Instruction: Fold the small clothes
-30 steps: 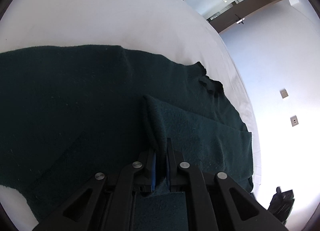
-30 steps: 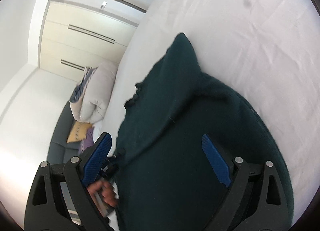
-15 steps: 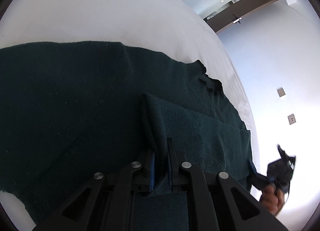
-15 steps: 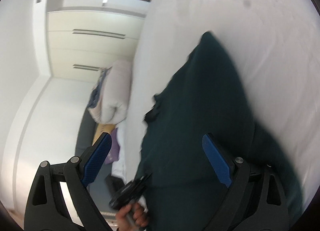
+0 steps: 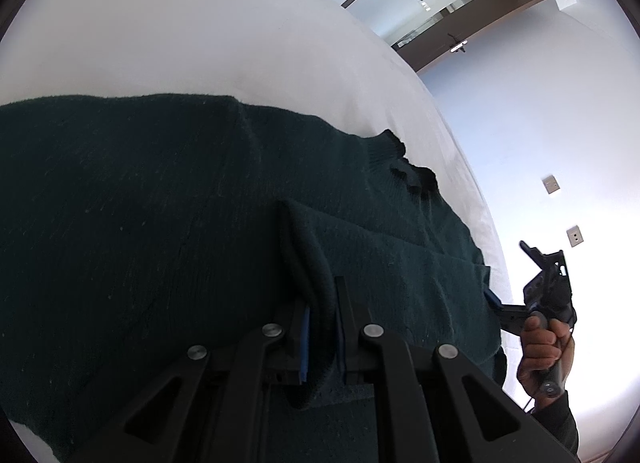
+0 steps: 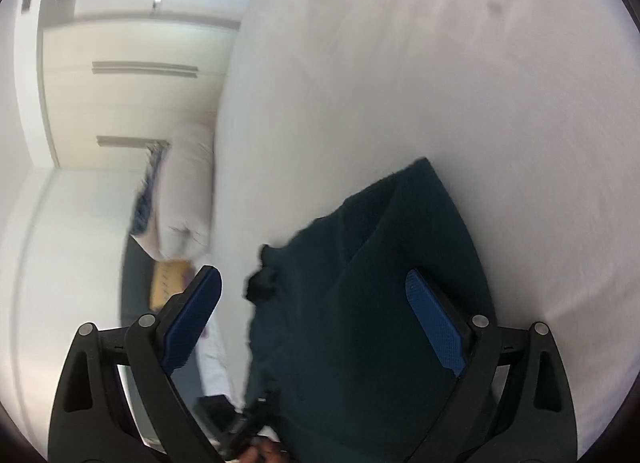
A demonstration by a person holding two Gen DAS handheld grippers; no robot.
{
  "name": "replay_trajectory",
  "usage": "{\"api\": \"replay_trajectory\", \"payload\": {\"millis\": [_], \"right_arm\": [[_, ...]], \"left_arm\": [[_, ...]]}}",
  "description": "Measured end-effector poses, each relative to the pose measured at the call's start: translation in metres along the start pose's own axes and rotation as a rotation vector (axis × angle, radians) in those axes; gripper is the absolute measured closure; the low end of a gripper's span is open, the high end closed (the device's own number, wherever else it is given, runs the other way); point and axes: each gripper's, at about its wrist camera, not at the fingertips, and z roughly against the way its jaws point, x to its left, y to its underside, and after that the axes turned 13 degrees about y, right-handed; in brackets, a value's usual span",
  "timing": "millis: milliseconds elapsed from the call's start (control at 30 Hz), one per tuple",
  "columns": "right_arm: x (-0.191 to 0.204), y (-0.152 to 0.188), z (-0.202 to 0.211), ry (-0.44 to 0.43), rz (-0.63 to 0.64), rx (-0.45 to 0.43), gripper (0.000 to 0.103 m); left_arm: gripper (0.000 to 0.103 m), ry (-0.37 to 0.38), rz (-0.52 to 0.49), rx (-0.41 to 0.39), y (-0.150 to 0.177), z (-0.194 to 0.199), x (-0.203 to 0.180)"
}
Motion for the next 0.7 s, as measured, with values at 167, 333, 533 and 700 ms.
{"api": "replay_trajectory", "payload": {"millis": [167, 333, 533, 700], "right_arm": [[0.000, 0.036, 0.022, 0.046, 0.119, -0.022, 0.008], [-0.012, 0.105, 0.072, 0.016, 0.160, -0.055, 0.008], [-0.024, 0.199, 0.112, -0.055, 0.165, -0.050, 0.008], [-0.011, 0.250, 0.108, -0.006, 0.204, -0.019, 0.008]], "left_arm": [[0.054, 0.024, 0.056, -0.035, 0.004, 0.028, -0.003], [0.003, 0.005, 0.048, -0.268, 0.034, 0.138, -0.003], [0.003, -0.007, 0.330, -0.583, 0.086, 0.291, 0.092], [0.010, 0.068, 0.581, -0.727, 0.105, 0.346, 0.167]]}}
